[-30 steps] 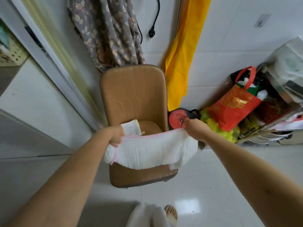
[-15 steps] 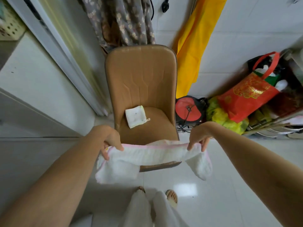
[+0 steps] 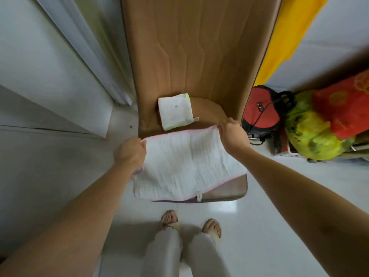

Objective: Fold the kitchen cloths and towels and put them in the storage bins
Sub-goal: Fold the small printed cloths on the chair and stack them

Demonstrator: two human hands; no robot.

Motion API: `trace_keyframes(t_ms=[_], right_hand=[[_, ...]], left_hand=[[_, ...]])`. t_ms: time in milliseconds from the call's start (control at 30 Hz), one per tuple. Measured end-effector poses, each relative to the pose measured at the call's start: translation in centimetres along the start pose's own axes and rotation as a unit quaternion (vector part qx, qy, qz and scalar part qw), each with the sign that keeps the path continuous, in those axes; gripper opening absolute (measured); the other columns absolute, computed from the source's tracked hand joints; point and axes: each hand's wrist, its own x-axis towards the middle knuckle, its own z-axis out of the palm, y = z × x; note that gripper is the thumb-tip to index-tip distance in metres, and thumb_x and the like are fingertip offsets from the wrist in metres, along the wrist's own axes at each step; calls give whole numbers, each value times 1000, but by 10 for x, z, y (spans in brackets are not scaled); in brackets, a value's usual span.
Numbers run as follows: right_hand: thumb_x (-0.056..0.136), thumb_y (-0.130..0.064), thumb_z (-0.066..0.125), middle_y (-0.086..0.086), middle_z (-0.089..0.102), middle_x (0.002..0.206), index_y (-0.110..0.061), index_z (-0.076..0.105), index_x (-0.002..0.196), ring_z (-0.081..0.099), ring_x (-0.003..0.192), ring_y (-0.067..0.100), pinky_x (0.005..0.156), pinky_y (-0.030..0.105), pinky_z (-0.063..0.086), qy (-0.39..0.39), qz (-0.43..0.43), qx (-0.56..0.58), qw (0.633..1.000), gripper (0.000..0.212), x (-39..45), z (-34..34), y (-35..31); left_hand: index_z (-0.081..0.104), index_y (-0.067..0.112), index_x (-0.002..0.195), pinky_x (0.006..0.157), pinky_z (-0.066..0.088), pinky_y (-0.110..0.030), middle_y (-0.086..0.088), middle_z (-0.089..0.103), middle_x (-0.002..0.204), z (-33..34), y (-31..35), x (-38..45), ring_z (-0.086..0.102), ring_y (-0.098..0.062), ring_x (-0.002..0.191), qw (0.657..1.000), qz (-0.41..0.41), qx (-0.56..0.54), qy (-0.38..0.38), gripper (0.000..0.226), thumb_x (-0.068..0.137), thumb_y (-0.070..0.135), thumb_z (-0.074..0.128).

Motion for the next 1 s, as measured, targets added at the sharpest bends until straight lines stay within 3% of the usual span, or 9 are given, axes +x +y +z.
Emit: trace_keyframes(t_ms=[133, 200, 267, 400, 600, 700, 800, 900, 1000], right_hand=[[98, -24, 45, 13, 23, 152, -13, 33, 140, 26, 139, 31, 94, 39, 45, 41, 9, 88, 995, 45, 20, 43, -14], [96, -30, 50, 10, 25, 151, -15, 30, 142, 32, 135, 28, 93, 38, 48, 40, 8, 99, 994, 52, 7, 64, -25], [94, -28, 53, 10, 43, 132, -11, 42, 129, 49, 115, 25, 84, 39, 53, 21, -30, 126, 991, 40, -17, 86, -40], [92, -22, 56, 12, 53, 108, -4, 53, 109, 54, 98, 28, 73, 37, 44, -117, -169, 139, 969, 25, -66, 119, -87], [90, -25, 59, 10, 41, 131, -6, 42, 131, 43, 116, 26, 90, 38, 44, -287, -408, -36, 866, 48, -101, 164, -156], [87, -18, 60, 11, 39, 136, -9, 38, 135, 43, 118, 27, 94, 37, 40, -247, -461, -168, 835, 54, -106, 189, -173], [77, -24, 66, 1, 57, 113, -20, 54, 119, 56, 97, 20, 77, 33, 49, -195, -467, -263, 821, 44, -109, 210, -179], [73, -17, 52, -6, 62, 78, -23, 67, 91, 58, 67, 14, 57, 25, 46, -137, -481, -260, 826, 24, -108, 217, -179], [74, -11, 33, -5, 58, 64, -22, 66, 80, 55, 51, 13, 48, 23, 41, -107, -461, -208, 856, 36, -103, 205, -181]], left_hand=[[61, -3, 111, 86, 45, -43, -26, 60, 117, 32, -13, 43, 56, -42, 109, 996, -40, -66, 42, 43, 101, 29, 33], [57, -6, 112, 88, 44, -44, -29, 56, 119, 43, -20, 54, 53, -43, 111, 993, -46, -102, 47, 35, 97, 20, 38], [56, -7, 109, 86, 44, -44, -30, 56, 116, 52, -28, 57, 54, -44, 108, 992, -45, -114, 34, 29, 92, 13, 43], [57, -8, 110, 85, 41, -43, -30, 57, 117, 57, -41, 58, 52, -44, 108, 990, -51, -130, 24, 28, 92, 7, 42], [57, 0, 114, 88, 52, -42, -23, 60, 117, 59, -76, 61, 59, -38, 105, 967, -74, -241, -23, 31, 84, 1, 48], [65, 1, 106, 76, 52, -31, -17, 67, 105, 63, -97, 57, 63, -33, 97, 972, -56, -222, -56, 30, 78, -2, 53], [68, 2, 104, 73, 38, -22, -16, 69, 104, 64, -111, 59, 63, -30, 99, 974, -52, -217, -41, 26, 82, 1, 56], [69, 3, 91, 68, 35, -25, -20, 65, 91, 63, -122, 64, 60, -30, 88, 977, -54, -206, -15, 15, 85, 10, 57], [67, -2, 89, 71, 41, -31, -23, 66, 94, 62, -125, 65, 61, -33, 90, 977, -54, -205, 2, 22, 89, 16, 55]])
